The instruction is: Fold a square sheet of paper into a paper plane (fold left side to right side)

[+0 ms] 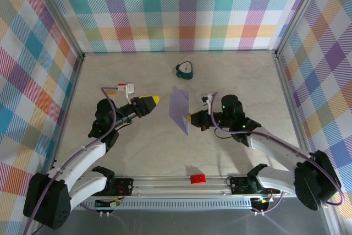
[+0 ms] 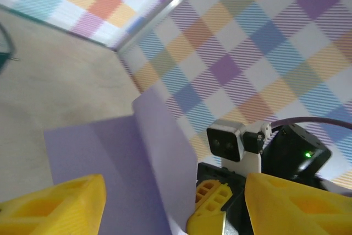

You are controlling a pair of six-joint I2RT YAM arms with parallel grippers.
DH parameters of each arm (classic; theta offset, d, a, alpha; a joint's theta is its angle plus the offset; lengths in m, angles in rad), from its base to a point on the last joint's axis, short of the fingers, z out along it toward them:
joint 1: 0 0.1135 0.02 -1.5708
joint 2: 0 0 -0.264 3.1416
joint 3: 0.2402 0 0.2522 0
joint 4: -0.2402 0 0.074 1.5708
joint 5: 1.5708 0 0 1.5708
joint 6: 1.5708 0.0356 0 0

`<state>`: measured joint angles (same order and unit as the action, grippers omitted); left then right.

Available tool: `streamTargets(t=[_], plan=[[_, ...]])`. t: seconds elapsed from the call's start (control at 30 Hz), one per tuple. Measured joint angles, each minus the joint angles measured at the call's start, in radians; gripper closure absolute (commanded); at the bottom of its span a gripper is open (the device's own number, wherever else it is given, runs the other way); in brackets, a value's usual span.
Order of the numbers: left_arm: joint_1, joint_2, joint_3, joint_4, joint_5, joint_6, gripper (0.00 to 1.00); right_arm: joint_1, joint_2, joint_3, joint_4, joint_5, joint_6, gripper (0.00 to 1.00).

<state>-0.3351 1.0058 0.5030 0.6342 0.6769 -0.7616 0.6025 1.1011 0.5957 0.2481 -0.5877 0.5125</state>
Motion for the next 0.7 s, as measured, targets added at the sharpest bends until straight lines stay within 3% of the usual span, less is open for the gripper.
streamTargets(t=[0.17,0.5,0.7], plan=[[-0.018,0.064,0.047,0.079,0.092,-0.052,0.37,0.0,-0.033,0.002,0.084,-0.062,0.054,0.99],[-0.092,0.113,0.093,0.053,0.142,-0.028,0.4,0.035,0.018,0.043,0.115,-0.13,0.083,1.0],[-0.116,0.131,0.117,0.022,0.145,0.005,0.53,0.053,0.045,0.048,0.119,-0.14,0.083,1.0]])
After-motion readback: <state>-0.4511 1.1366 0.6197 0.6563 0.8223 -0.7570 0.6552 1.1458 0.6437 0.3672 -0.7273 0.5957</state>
